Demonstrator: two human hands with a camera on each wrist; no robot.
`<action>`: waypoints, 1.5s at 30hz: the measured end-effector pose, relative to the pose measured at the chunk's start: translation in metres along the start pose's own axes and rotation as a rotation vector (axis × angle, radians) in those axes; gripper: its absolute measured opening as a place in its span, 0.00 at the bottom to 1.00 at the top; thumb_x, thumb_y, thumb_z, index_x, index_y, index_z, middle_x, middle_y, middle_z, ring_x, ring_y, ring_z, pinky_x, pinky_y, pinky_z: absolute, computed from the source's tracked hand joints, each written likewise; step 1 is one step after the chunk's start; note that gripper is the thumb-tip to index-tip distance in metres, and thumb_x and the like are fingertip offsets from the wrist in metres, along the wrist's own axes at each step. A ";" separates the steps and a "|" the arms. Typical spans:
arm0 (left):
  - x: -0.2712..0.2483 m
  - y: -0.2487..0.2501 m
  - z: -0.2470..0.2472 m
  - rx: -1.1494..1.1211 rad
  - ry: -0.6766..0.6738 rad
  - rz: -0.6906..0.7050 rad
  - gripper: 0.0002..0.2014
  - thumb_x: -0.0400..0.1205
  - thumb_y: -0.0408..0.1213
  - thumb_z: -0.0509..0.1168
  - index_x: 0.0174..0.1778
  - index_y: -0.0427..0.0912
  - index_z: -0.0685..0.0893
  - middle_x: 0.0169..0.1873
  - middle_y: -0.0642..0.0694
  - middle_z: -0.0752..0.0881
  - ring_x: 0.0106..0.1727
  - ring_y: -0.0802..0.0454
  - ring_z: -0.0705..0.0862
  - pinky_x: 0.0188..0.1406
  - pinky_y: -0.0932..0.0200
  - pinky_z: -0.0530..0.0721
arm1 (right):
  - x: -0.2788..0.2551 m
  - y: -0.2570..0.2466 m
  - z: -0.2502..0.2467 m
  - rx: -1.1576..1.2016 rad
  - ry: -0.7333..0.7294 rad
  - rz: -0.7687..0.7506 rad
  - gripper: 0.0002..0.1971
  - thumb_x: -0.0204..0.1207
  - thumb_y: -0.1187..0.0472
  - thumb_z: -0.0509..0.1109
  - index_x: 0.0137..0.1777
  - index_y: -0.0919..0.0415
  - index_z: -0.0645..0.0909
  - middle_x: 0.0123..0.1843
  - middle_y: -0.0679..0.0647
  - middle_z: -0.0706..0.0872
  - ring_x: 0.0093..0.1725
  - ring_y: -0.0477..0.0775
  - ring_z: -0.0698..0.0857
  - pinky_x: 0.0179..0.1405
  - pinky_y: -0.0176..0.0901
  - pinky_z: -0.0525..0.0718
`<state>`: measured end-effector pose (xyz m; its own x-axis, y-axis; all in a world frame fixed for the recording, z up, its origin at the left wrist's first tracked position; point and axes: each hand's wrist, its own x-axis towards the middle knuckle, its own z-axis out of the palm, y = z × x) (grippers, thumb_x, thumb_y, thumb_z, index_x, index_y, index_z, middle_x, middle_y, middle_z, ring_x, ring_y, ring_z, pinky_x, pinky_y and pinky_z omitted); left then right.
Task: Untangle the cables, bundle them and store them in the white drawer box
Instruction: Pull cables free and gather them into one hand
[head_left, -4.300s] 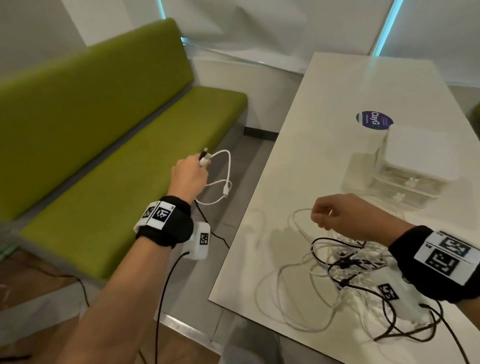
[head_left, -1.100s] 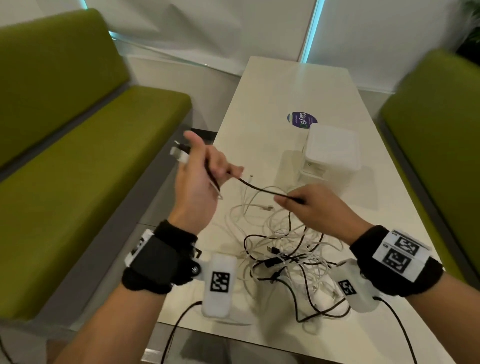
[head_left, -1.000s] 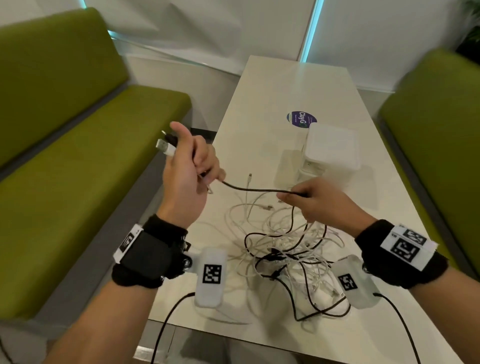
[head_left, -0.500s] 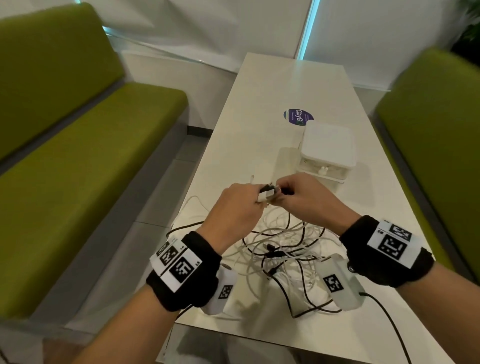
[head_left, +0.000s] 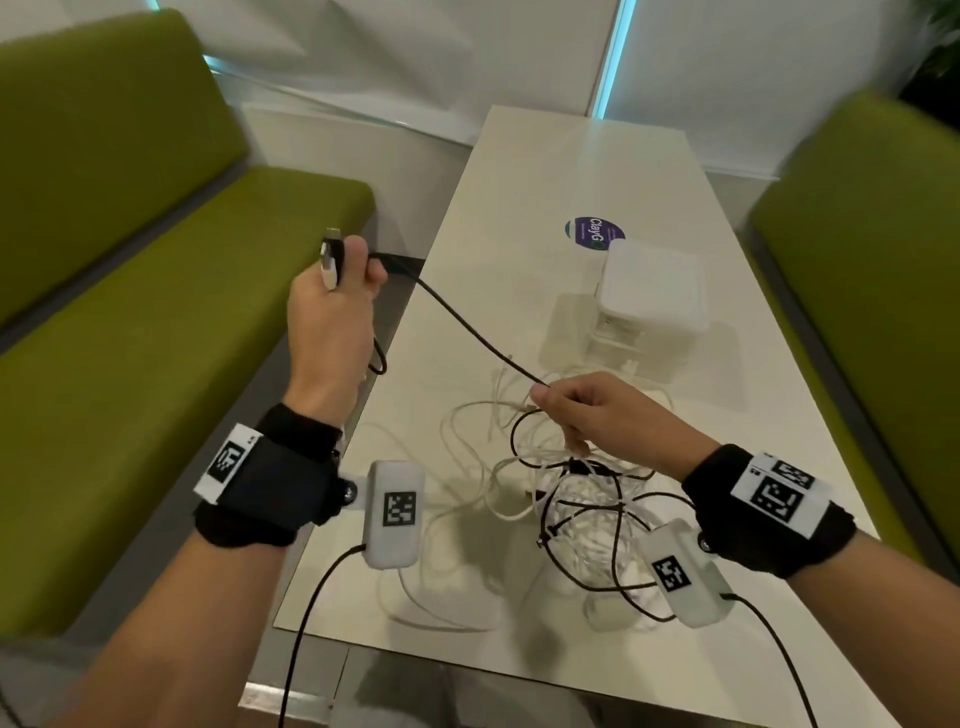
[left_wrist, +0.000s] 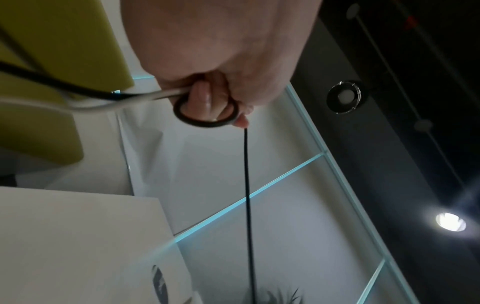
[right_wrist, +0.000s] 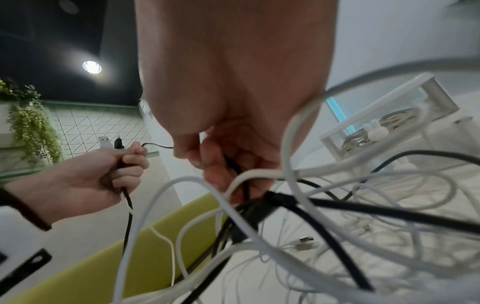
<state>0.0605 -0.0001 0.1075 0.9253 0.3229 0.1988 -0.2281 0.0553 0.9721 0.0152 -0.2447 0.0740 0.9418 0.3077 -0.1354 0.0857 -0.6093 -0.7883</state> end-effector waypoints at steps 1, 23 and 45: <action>0.001 -0.004 -0.003 0.033 0.005 0.000 0.17 0.88 0.46 0.59 0.34 0.50 0.80 0.31 0.55 0.82 0.27 0.64 0.74 0.31 0.63 0.71 | 0.003 0.002 -0.001 -0.015 0.022 -0.003 0.27 0.82 0.39 0.61 0.28 0.57 0.65 0.24 0.51 0.68 0.26 0.53 0.77 0.35 0.47 0.76; -0.072 -0.010 0.046 0.882 -0.711 0.363 0.09 0.86 0.37 0.59 0.57 0.53 0.83 0.36 0.55 0.85 0.39 0.51 0.79 0.38 0.59 0.72 | -0.005 -0.032 0.000 -0.460 0.167 -0.172 0.17 0.78 0.58 0.71 0.27 0.47 0.78 0.22 0.47 0.75 0.24 0.51 0.70 0.22 0.38 0.62; -0.014 -0.013 -0.020 0.224 -0.240 -0.049 0.26 0.87 0.56 0.57 0.26 0.49 0.85 0.24 0.41 0.81 0.22 0.55 0.68 0.25 0.58 0.65 | 0.011 0.011 -0.002 -0.191 0.099 0.102 0.27 0.85 0.41 0.58 0.27 0.57 0.67 0.25 0.52 0.68 0.23 0.50 0.67 0.28 0.41 0.71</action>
<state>0.0440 0.0139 0.0891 0.9845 0.0916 0.1494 -0.1343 -0.1529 0.9791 0.0272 -0.2494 0.0646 0.9751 0.1699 -0.1422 0.0392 -0.7639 -0.6441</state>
